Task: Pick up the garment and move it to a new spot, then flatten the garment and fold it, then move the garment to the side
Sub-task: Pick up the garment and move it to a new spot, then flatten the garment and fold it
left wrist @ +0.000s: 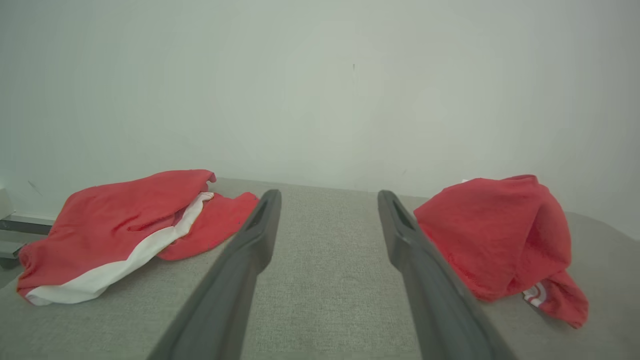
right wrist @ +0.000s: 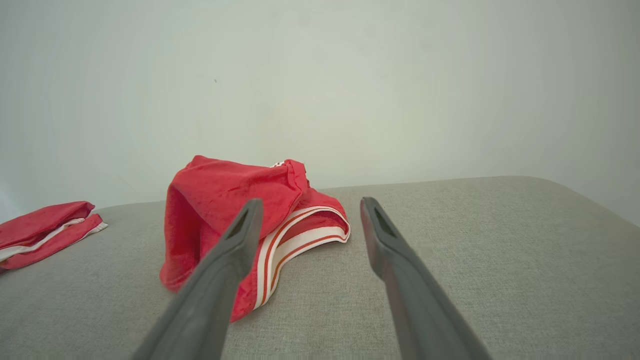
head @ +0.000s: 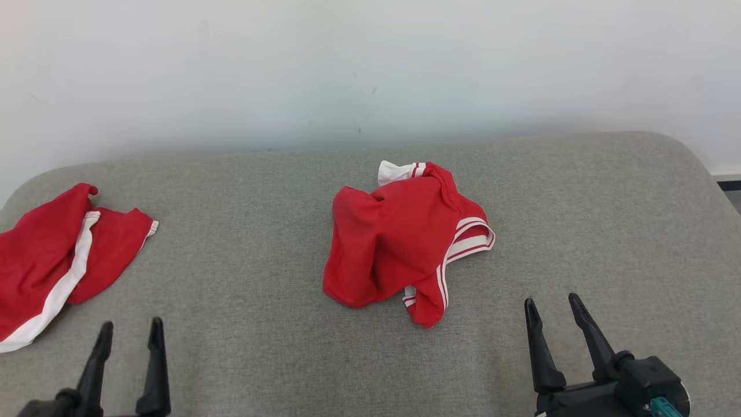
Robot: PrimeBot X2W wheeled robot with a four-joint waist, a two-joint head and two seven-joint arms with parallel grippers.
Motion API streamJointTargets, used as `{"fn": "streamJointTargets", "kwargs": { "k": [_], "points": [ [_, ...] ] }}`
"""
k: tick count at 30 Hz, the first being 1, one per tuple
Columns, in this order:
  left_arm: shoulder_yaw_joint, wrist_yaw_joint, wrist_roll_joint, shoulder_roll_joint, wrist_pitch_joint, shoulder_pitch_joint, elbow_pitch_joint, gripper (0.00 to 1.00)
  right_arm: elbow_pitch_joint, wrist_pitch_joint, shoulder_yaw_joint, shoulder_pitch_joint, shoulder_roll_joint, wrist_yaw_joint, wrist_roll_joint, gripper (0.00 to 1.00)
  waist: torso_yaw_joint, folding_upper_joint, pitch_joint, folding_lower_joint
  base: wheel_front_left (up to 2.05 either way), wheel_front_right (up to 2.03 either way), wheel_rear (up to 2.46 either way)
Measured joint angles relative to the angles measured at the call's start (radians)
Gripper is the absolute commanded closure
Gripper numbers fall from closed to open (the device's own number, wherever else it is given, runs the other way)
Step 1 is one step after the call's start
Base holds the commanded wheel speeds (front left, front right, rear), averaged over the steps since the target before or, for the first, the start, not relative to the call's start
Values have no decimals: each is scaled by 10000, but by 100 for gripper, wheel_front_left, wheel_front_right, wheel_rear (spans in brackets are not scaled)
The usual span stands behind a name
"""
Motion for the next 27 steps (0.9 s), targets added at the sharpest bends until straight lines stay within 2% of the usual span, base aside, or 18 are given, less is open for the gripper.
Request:
{"fn": "streamJointTargets", "kwargs": {
  "k": [9, 21, 27],
  "points": [
    [299, -474, 571, -472, 0, 284, 426, 0, 451, 0, 61, 186, 0, 0, -159, 0, 78, 1, 19, 1, 0, 0, 0],
    [616, -706, 984, -794, 0, 296, 694, 0, 619, 0, 127, 182, -2, 0, -159, 0, 8, 1, 81, 1, 0, 0, 0],
    [477, -777, 1145, -936, 2, 210, 763, 0, 648, 0, 228, 61, 0, 0, -157, 0, -127, 1, 123, 1, 0, 0, 0]
  ]
}}
